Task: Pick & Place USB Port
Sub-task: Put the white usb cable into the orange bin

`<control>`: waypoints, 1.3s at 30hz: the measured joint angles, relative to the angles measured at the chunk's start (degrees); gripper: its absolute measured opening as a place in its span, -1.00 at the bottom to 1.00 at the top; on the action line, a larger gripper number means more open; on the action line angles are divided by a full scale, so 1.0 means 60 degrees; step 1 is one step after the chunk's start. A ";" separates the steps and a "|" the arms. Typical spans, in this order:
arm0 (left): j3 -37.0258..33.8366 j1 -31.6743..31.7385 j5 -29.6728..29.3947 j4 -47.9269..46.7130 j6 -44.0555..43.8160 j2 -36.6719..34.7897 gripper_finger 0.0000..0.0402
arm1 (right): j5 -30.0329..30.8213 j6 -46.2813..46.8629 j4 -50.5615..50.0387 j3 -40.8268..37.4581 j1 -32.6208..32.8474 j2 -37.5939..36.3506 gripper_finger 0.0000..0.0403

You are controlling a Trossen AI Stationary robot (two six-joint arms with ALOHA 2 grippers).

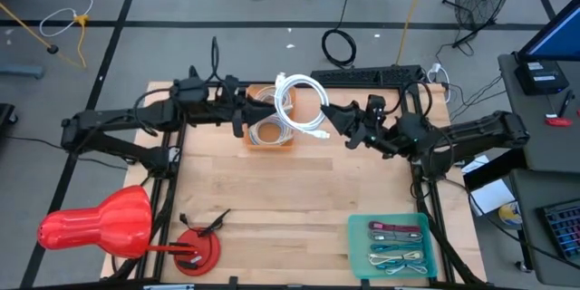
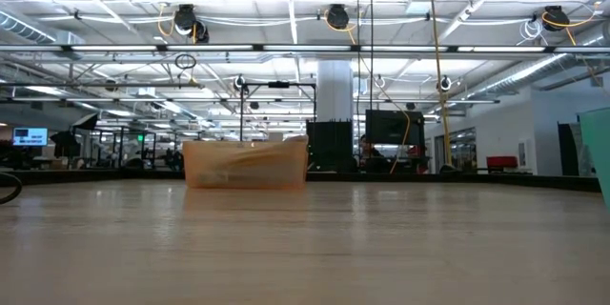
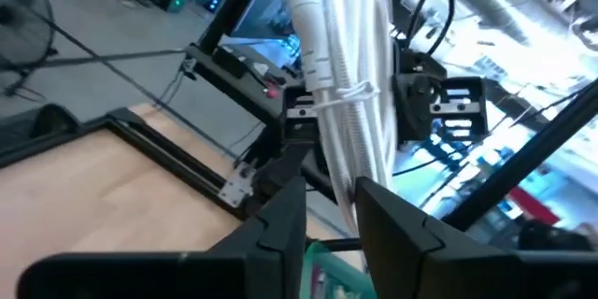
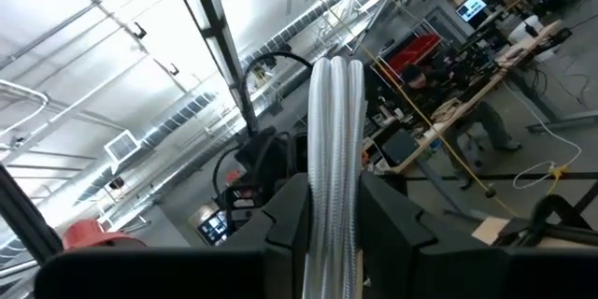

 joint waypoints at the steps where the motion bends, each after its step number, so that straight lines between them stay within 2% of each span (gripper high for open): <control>1: -0.0081 0.0076 0.0120 0.0146 -0.0129 0.0015 -0.50 | 0.0013 -0.0003 -0.0012 0.0000 0.0010 -0.0012 -0.69; 7: -0.0116 0.0217 0.0793 0.0977 -0.0516 0.0315 -0.31 | 0.0244 0.0034 -0.0124 0.0004 0.0042 -0.0045 -0.69; 13: -0.0116 0.0254 0.0881 0.1194 -0.0518 0.0165 -0.19 | 0.0436 -0.0239 -0.0193 0.0004 0.0042 -0.0023 -0.70; 24: -0.0109 0.0404 0.1077 0.1279 -0.0512 -0.0089 -0.17 | 0.0560 -0.0177 -0.0379 -0.0007 0.0042 -0.0004 -0.70; 34: -0.0113 0.0557 0.0873 0.1247 -0.0867 0.0057 -0.17 | 0.0787 -0.0166 -0.0843 -0.0007 0.0027 -0.0007 -0.70; 39: -0.0113 0.0730 0.0876 0.1255 -0.0896 0.0057 -0.17 | 0.0739 0.0274 -0.1353 -0.0004 -0.0039 -0.0005 -0.70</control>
